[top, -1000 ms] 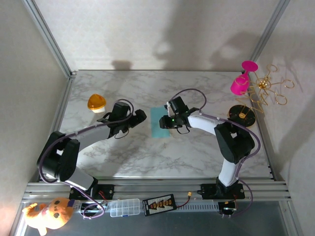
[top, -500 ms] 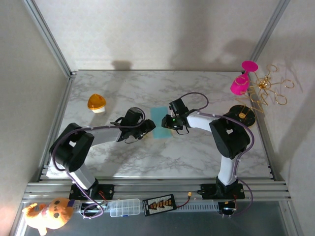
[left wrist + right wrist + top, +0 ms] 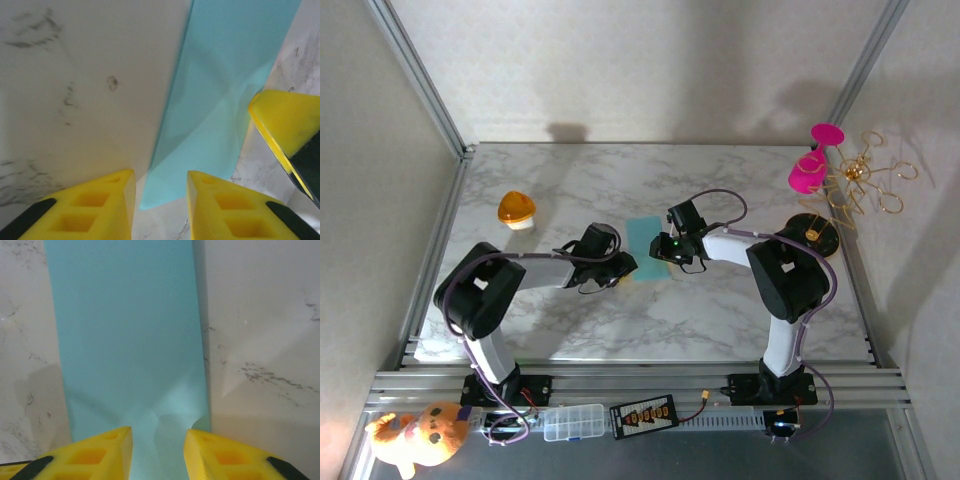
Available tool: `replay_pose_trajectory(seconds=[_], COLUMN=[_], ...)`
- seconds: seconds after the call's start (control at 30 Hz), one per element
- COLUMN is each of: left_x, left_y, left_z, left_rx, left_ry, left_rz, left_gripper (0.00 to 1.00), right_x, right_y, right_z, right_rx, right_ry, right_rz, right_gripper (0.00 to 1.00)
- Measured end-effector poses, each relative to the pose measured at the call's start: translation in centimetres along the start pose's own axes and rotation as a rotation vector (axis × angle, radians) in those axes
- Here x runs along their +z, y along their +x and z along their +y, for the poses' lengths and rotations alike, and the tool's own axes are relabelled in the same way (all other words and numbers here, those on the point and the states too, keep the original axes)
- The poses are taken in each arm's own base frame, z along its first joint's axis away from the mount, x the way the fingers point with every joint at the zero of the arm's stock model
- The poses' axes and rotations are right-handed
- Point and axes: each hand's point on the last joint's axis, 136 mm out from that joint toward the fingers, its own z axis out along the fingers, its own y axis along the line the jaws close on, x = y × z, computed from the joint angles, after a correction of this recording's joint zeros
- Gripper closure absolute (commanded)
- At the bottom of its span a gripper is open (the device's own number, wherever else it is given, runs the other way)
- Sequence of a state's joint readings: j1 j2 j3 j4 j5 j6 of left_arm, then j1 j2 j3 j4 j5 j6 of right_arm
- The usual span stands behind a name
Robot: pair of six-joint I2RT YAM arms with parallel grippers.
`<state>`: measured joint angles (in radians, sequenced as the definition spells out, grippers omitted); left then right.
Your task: Fold a paper plane with a square sheet of paper (pick it up from the middle)
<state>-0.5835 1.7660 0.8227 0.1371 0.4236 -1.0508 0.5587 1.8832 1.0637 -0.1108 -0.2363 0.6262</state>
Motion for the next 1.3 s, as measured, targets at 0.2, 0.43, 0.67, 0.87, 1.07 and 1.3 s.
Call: replay_pose_trajectory(seconds=[0.2, 0.43, 0.67, 0.87, 1.07, 1.3], left_x=[0.39, 0.17, 0.42, 0.56, 0.63, 0.65], left_y=[0.36, -0.15, 0.09, 0.16, 0.21, 0.25], left_z=[-0.23, -0.03, -0.22, -0.29, -0.32, -0.65], left_rx=[0.024, 0.048, 0.074, 0.097, 0.111, 0.118], left_ry=[-0.026, -0.078, -0.111, -0.141, -0.161, -0.153], left_rz=[0.013, -0.011, -0.013, -0.018, -0.026, -0.021], left_gripper=[0.72, 0.69, 0.68, 0.65, 0.65, 0.63], right_x=[-0.01, 0.00, 0.09, 0.12, 0.19, 0.22], right_y=[-0.05, -0.05, -0.04, -0.08, -0.03, -0.07], right_z=[0.00, -0.02, -0.21, -0.43, -0.36, -0.38], right_rx=[0.008, 0.012, 0.027, 0.085, 0.136, 0.157], right_ry=[-0.001, 0.000, 0.003, -0.011, -0.030, -0.037], right_rz=[-0.002, -0.001, 0.001, 0.014, 0.028, 0.033], right_gripper=[0.64, 0.64, 0.67, 0.67, 0.67, 0.67])
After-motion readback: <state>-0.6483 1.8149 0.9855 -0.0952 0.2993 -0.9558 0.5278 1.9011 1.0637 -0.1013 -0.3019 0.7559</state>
